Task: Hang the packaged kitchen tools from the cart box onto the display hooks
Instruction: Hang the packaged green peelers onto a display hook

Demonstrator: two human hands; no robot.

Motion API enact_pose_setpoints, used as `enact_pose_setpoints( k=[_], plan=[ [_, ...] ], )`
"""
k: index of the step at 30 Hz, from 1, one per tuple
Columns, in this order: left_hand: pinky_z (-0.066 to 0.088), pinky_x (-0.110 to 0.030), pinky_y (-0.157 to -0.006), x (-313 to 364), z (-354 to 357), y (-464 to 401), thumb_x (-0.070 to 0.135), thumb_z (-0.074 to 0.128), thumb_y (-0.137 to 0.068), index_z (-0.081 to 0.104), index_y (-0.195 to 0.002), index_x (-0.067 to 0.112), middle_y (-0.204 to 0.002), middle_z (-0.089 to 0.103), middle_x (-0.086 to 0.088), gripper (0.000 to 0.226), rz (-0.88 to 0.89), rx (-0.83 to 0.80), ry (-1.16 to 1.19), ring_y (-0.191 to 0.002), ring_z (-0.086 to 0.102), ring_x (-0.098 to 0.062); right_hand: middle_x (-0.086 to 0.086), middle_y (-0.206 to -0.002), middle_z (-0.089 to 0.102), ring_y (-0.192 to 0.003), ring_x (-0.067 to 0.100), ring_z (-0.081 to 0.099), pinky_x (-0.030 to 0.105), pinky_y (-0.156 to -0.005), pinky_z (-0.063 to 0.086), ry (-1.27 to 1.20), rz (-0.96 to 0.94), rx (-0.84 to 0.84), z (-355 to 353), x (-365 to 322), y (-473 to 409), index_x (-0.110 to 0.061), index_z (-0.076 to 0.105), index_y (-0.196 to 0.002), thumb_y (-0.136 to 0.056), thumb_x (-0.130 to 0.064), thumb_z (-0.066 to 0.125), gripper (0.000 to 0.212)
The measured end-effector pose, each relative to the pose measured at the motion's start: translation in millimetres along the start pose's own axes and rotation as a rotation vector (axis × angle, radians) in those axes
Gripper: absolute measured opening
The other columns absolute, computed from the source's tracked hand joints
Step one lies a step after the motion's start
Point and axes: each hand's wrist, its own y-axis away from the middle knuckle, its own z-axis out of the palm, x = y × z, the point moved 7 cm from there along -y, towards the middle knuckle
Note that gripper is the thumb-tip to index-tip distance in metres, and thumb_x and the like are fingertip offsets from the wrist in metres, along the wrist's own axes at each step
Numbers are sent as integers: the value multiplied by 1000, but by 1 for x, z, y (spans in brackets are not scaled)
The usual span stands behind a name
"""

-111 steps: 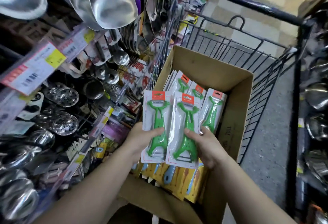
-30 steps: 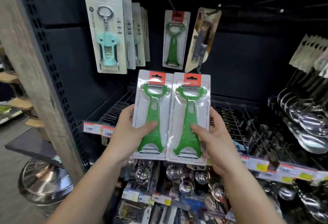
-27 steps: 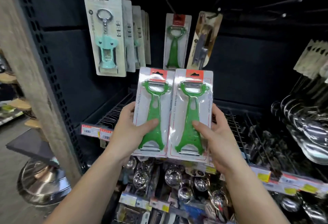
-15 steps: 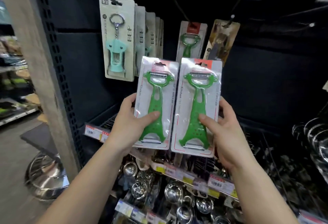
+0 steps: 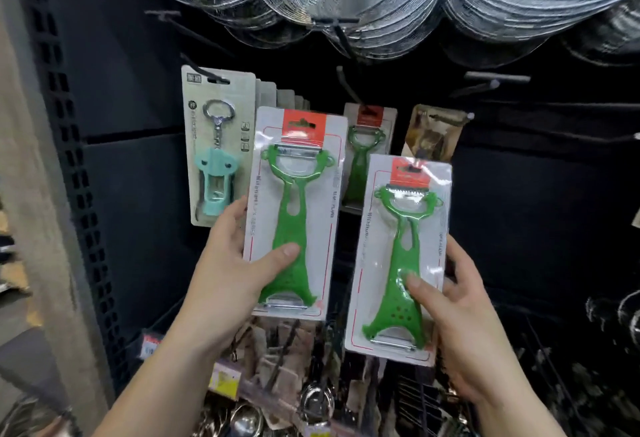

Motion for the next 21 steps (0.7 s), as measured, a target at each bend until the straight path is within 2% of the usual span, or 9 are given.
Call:
enact_pose_setpoints(
  k=[2, 5, 9, 11, 13, 16, 19, 21],
  plan=[
    [53, -33, -95, 7, -1, -5, 25, 77, -60, 48, -120, 47, -114, 71, 25, 70, 29, -5, 0, -108, 68, 1, 5, -109, 76, -97, 28, 74, 41, -73, 63, -6, -3, 6, 3, 1, -2, -42, 43, -137, -90, -4, 62, 64],
    [53, -42, -100, 16, -3, -9, 24, 78, -57, 46, -122, 48, -124, 69, 14, 77, 64, -9, 29, -112, 68, -6, 6, -107, 76, -93, 26, 75, 31, -63, 61, -18, 0, 38, 5, 7, -5, -41, 45, -137, -89, 0, 62, 65],
    [45, -51, -109, 24, -1, -13, 31, 97, -59, 47, -122, 56, -134, 65, 9, 85, 100, -50, 33, -127, 60, -15, 5, -105, 76, -91, 26, 75, 30, -61, 61, -10, -6, 70, 5, 8, -6, -41, 46, -136, -86, -1, 64, 67],
    [44, -52, -110, 27, 3, -16, 35, 92, -53, 46, -126, 55, -135, 64, 7, 89, 116, -89, 33, -130, 58, -20, 5, -104, 77, -91, 25, 75, 30, -62, 61, -7, -9, 82, 5, 8, -7, -41, 46, -136, -86, -1, 64, 66],
    [48, -48, -106, 31, 9, -19, 29, 89, -54, 45, -127, 51, -131, 67, 7, 88, 124, -115, 41, -124, 63, -17, 5, -105, 77, -94, 25, 75, 30, -64, 62, -1, -11, 90, 5, 9, -7, -40, 45, -137, -87, 0, 64, 67],
    [55, -36, -99, 35, 19, -20, 29, 96, -60, 45, -119, 53, -125, 69, 14, 82, 137, -136, 31, -117, 66, -9, 5, -106, 76, -95, 23, 75, 30, -65, 62, 8, -15, 101, 4, 10, -6, -39, 46, -137, -86, 0, 64, 67],
    [59, -23, -85, 31, 24, -19, 31, 81, -52, 47, -115, 51, -115, 73, 17, 75, 117, -151, 57, -107, 71, -7, 6, -103, 77, -93, 23, 75, 29, -64, 61, 11, -24, 122, 0, 8, -5, -39, 47, -135, -85, 0, 64, 66],
    [59, -23, -83, 30, 26, -19, 33, 79, -52, 47, -117, 50, -115, 73, 15, 75, 115, -159, 68, -106, 71, -6, 8, -103, 77, -93, 25, 75, 30, -64, 62, 7, -22, 133, -3, 8, -4, -39, 47, -136, -84, -1, 65, 67]
  ],
)
